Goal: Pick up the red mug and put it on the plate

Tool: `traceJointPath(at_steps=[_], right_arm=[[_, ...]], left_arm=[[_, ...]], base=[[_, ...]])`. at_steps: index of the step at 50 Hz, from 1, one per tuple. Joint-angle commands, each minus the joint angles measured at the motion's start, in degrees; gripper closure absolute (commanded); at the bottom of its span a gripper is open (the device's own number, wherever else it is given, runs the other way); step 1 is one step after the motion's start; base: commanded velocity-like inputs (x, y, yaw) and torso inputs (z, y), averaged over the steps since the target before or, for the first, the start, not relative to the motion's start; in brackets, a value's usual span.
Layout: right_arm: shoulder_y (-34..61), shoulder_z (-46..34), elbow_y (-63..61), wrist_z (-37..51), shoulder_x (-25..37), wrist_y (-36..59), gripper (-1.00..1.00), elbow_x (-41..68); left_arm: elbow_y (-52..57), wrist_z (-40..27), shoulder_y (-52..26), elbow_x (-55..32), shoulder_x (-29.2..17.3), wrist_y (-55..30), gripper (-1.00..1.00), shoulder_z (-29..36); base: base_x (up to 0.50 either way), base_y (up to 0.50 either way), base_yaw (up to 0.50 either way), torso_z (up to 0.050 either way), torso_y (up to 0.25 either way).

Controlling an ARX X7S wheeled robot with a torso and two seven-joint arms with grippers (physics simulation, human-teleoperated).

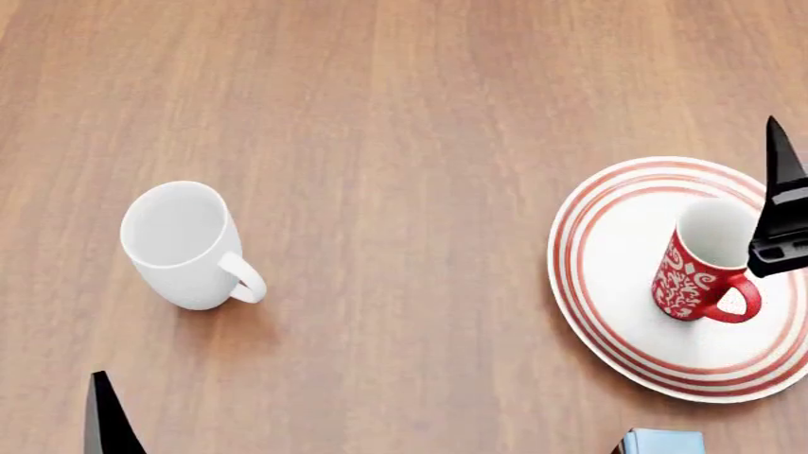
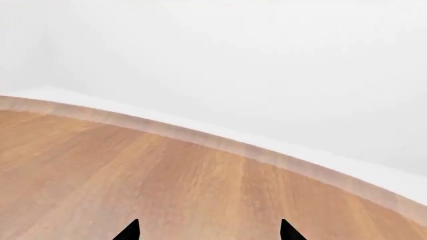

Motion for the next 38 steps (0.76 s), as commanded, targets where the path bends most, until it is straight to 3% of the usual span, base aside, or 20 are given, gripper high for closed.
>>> traceJointPath(at_steps=[1, 38], right_arm=[[-2.07, 0.34, -7.20, -0.93, 0.09, 1.58, -1.00, 1.55], [-7.38, -3.94, -22.12, -1.75, -0.29, 1.67, -1.00, 1.00]], left_arm=[[0.14, 0.15, 0.01, -0.15, 0.00, 0.00, -1.00, -0.01], [0.47, 0.28, 0.02, -0.53, 0.00, 0.00, -1.00, -0.03]], base=[[0.00, 0.00, 0.00, 0.000, 0.000], [0.00, 0.00, 0.00, 0.000, 0.000]])
